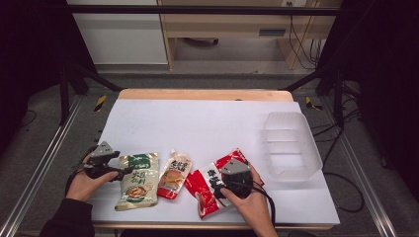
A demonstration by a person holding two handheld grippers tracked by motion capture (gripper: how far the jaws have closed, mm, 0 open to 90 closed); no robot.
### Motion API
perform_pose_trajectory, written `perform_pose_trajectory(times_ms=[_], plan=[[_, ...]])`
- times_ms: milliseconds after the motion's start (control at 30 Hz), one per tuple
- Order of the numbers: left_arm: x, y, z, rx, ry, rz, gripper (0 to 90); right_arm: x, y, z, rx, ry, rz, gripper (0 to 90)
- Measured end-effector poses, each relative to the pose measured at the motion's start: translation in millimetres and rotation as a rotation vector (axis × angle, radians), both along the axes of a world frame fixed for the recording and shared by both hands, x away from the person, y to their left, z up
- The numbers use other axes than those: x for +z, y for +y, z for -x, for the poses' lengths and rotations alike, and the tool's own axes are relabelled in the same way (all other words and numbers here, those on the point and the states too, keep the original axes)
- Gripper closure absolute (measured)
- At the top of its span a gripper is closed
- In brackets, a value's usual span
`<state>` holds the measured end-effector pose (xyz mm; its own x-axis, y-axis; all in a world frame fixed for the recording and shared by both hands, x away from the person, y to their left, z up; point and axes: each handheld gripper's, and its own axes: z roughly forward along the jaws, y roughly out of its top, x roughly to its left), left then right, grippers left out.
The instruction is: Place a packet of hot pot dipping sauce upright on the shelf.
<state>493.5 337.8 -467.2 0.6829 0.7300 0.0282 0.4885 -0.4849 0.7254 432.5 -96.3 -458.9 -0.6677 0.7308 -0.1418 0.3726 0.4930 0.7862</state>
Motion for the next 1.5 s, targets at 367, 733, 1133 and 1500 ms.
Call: perform_pose_trajectory(times_ms=[367,733,1133,1500], plan=[[-8.9,-36.0,11.0,0.206,-0.015,0.482,19.6,-0.3,2.3,-0.2,0.010,0.007,0.010,10.6],[6.7,-29.2,37.5,0.121,0.026,0.424,31.8,-1.2,0.8,-0.8,0.016,0.014,0.017,10.7],[-1.8,-20.6,35.0,0.092,0.017,0.410,56.2,-3.0,4.6,-1.5,0.019,0.016,0.029,11.6],[-7.1,-19.3,27.3,0.107,0.023,0.366,69.6,-4.3,6.0,-1.5,0.023,0.023,0.036,11.4]])
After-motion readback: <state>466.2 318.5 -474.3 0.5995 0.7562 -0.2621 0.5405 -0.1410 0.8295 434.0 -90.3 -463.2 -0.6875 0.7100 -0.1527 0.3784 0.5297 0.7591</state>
